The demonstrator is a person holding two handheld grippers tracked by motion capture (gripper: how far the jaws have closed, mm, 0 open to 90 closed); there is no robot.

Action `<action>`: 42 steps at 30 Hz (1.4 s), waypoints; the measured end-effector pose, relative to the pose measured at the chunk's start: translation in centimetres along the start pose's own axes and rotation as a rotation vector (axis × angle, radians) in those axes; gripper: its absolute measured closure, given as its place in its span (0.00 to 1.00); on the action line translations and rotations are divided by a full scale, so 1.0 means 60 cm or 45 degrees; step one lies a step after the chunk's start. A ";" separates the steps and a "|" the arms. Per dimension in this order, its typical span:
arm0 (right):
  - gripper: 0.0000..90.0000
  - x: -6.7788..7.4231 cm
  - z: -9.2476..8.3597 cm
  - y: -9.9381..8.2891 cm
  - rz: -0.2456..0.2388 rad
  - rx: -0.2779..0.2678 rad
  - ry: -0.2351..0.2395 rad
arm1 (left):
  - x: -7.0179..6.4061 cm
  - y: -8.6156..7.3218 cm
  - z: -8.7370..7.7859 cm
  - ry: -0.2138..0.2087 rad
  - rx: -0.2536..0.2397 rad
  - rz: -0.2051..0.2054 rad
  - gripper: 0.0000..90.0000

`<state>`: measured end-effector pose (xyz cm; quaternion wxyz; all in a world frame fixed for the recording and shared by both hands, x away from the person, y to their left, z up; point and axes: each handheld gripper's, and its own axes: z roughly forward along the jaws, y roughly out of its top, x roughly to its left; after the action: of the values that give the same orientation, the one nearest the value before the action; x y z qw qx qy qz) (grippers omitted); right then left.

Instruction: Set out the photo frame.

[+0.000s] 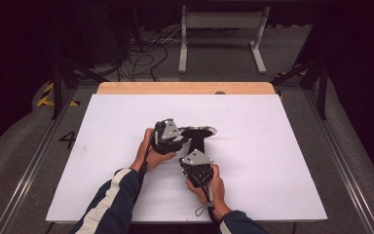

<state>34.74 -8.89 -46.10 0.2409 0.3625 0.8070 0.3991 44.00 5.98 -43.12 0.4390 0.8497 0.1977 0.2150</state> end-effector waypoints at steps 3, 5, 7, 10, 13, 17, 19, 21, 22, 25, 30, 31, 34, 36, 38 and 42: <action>1.00 -0.004 -0.003 -0.002 0.040 0.007 -0.006 | -0.003 0.001 -0.001 0.011 0.009 0.014 0.73; 1.00 -0.008 -0.004 -0.002 0.062 0.011 0.002 | -0.003 0.001 -0.001 0.010 0.010 0.012 0.74; 1.00 -0.017 -0.006 -0.004 0.107 0.025 0.014 | -0.004 0.000 -0.002 0.000 0.007 0.008 0.77; 1.00 -0.029 -0.009 -0.010 0.144 0.043 0.019 | -0.009 0.000 -0.004 0.015 0.018 0.023 0.81; 1.00 -0.034 -0.013 -0.011 0.139 0.047 0.007 | -0.011 0.001 -0.006 0.027 0.024 0.030 0.82; 1.00 -0.039 -0.016 -0.013 0.139 0.050 -0.002 | -0.020 0.004 -0.013 0.057 0.052 0.070 0.84; 1.00 -0.044 -0.018 -0.015 0.150 0.055 0.003 | -0.027 0.005 -0.016 0.081 0.065 0.092 0.85; 1.00 -0.046 -0.019 -0.014 0.154 0.059 0.009 | -0.030 0.005 -0.019 0.079 0.069 0.086 0.85; 1.00 -0.046 -0.020 -0.014 0.151 0.061 0.007 | -0.031 0.004 -0.020 0.086 0.072 0.080 0.85; 1.00 -0.045 -0.020 -0.017 0.142 0.069 0.010 | -0.033 0.001 -0.025 0.079 0.063 0.059 0.85; 1.00 -0.046 -0.020 -0.017 0.140 0.075 0.016 | -0.030 -0.009 -0.022 0.065 0.016 0.003 0.83; 1.00 -0.045 -0.019 -0.018 0.142 0.078 0.017 | -0.029 -0.012 -0.017 0.071 0.030 0.003 0.82; 1.00 -0.043 -0.018 -0.018 0.133 0.070 0.033 | -0.025 -0.021 -0.004 0.079 0.065 -0.005 0.74; 1.00 -0.042 -0.016 -0.016 0.126 0.067 0.030 | -0.020 -0.025 0.003 0.088 0.076 -0.012 0.73; 1.00 -0.039 -0.013 -0.014 0.120 0.063 0.029 | -0.015 -0.029 0.010 0.092 0.086 -0.007 0.71; 1.00 -0.033 -0.010 -0.007 0.112 0.059 0.018 | -0.015 -0.034 0.019 0.059 0.079 -0.033 0.78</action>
<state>35.41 -10.87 -45.93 0.2090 0.4004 0.8009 0.3932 43.58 5.82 -45.59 0.4104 0.8551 0.2254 0.2227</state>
